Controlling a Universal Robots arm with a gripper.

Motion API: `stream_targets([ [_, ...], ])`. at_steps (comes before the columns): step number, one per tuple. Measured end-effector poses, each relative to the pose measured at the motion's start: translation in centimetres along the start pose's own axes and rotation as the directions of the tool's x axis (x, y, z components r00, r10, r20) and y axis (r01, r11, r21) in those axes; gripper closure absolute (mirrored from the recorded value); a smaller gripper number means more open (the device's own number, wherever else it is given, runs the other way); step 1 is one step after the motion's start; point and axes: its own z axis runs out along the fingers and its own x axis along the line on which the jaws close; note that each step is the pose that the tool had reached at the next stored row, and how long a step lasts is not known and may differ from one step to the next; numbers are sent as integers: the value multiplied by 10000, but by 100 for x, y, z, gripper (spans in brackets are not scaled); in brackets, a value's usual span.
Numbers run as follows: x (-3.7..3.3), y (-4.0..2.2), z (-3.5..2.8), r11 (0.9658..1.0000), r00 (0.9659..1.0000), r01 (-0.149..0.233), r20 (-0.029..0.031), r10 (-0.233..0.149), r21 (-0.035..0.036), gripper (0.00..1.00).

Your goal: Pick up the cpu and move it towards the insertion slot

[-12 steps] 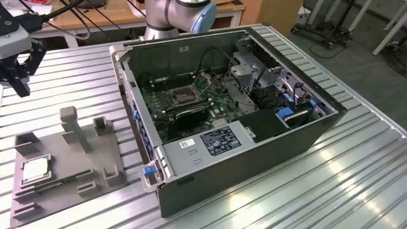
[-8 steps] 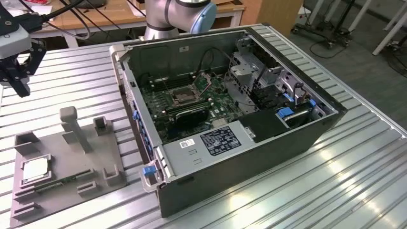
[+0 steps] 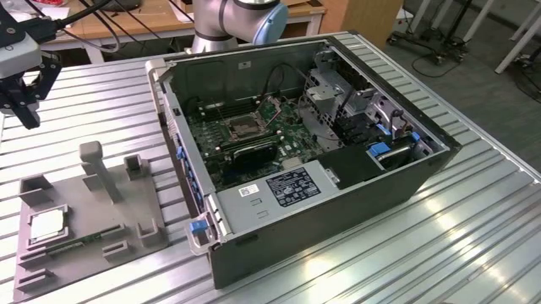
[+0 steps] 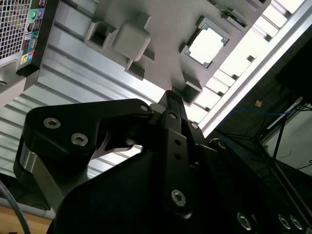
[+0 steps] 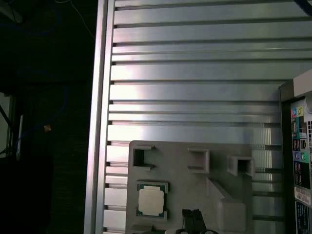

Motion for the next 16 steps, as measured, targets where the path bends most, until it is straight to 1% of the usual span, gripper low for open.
stream_targets([
  [6, 47, -2, 25, 10000, 10000, 0, 2, 0, -1, 89],
  [12, 79, -37, 59, 10000, 10000, 0, 1, 0, 0, 89],
  [16, 82, -38, 60, 10000, 10000, 0, 0, 0, 0, 89],
])
